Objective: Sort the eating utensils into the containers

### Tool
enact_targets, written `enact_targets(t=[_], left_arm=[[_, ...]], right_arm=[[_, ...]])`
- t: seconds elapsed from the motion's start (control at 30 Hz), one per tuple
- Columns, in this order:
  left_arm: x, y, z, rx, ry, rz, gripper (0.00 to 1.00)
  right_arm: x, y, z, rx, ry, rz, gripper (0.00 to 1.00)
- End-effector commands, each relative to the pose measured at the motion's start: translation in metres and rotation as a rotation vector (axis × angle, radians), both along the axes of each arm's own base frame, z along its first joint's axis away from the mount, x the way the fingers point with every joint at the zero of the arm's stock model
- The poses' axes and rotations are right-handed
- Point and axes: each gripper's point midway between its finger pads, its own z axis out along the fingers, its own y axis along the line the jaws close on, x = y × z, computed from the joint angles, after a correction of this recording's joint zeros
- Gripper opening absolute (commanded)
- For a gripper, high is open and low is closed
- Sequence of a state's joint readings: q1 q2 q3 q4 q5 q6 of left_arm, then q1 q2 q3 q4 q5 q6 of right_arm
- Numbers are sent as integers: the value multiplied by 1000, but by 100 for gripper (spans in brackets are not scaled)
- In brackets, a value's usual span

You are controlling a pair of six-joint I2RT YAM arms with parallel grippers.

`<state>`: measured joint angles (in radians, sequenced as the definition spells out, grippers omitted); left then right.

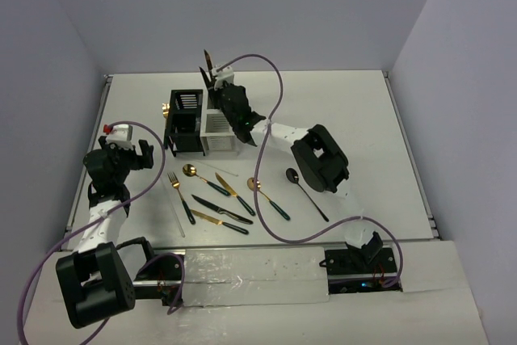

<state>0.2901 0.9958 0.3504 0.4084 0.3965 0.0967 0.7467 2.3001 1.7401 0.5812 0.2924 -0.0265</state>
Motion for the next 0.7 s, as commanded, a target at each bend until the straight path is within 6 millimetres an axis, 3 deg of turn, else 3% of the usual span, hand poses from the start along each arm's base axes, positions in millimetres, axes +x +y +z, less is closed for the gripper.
enact_targets(t=[0.0,0.2,0.3,0.33,0.4,0.43,0.5,0.63,0.67], left_arm=[[6,2,17,21,-62,-13,88],[6,1,17,20,-60,-16,88],[6,2,18,21,-62,-16,88],[6,1,18,20,-62,-17,88],[6,1,18,20,-62,-17,88],[6,2,18,20,-62,-16,88],[7,1,18,19,-62,-17,88],[7,2,18,18,-63,-14,88],[6,3,18,18,-63,-12,88]], right_arm=[[9,5,28,11,-41,22,0],[-3,1,23,-73,-47,71,2],[-6,-5,15,-108,-24,64,16],[-9,-7,16,-111,-15,60,29],[-12,-12,12,-122,-7,54,35],[-14,-14,21,-110,-22,52,40],[-17,-17,19,-112,-19,54,41],[-24,-21,36,-90,-31,57,44],[-28,-24,50,-75,-44,59,45]])
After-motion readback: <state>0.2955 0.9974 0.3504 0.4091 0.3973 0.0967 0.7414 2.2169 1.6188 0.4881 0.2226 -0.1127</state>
